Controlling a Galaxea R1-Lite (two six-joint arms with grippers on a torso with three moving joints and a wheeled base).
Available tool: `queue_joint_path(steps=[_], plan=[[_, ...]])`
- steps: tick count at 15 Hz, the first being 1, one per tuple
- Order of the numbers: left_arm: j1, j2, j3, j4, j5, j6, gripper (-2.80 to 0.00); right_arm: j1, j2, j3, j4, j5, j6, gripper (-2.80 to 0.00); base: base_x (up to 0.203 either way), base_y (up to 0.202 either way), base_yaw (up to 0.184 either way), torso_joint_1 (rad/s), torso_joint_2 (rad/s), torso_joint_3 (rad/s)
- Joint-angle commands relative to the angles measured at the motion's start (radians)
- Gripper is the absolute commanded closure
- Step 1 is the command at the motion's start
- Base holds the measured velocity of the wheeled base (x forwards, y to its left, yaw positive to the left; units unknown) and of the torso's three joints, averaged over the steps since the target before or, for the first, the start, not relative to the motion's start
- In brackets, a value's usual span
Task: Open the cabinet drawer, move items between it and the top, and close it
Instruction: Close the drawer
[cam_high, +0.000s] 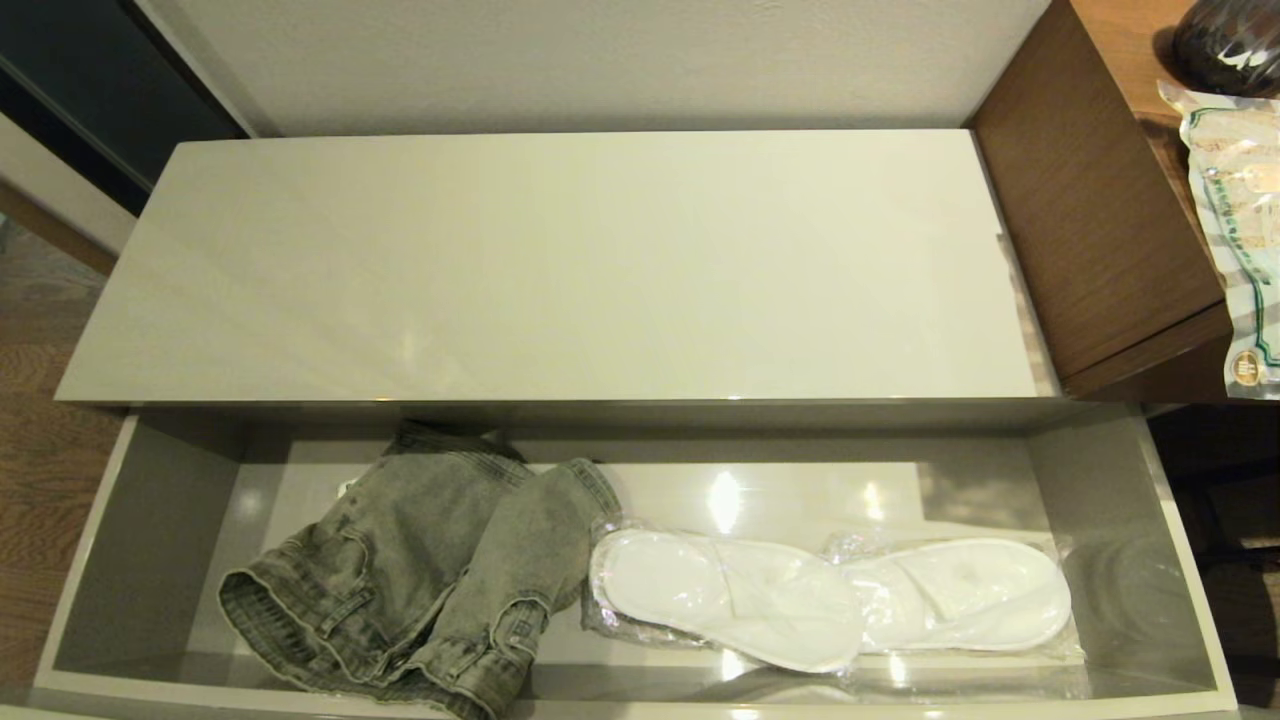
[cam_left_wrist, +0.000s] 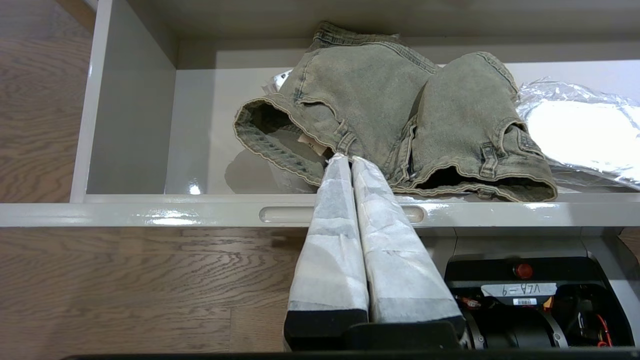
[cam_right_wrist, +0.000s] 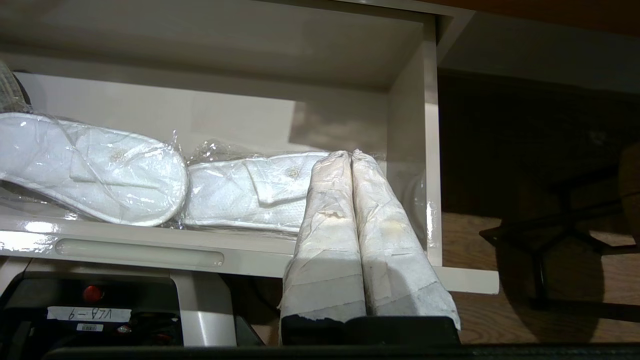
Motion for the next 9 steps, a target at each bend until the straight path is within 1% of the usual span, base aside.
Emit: queue_joint_path(steps=[1,9], plan=[[0.0,0.002,0.0,0.0,0.0,0.0,0.0,0.0,0.003,0.0,-0.002,0.0,-0.001,0.0,0.0,0.0,0.0,0.0,0.0,0.0],[0.0,0.002,0.0,0.0,0.0,0.0,0.0,0.0,0.003,0.0,-0.002,0.0,-0.001,0.0,0.0,0.0,0.0,0.0,0.0,0.0]])
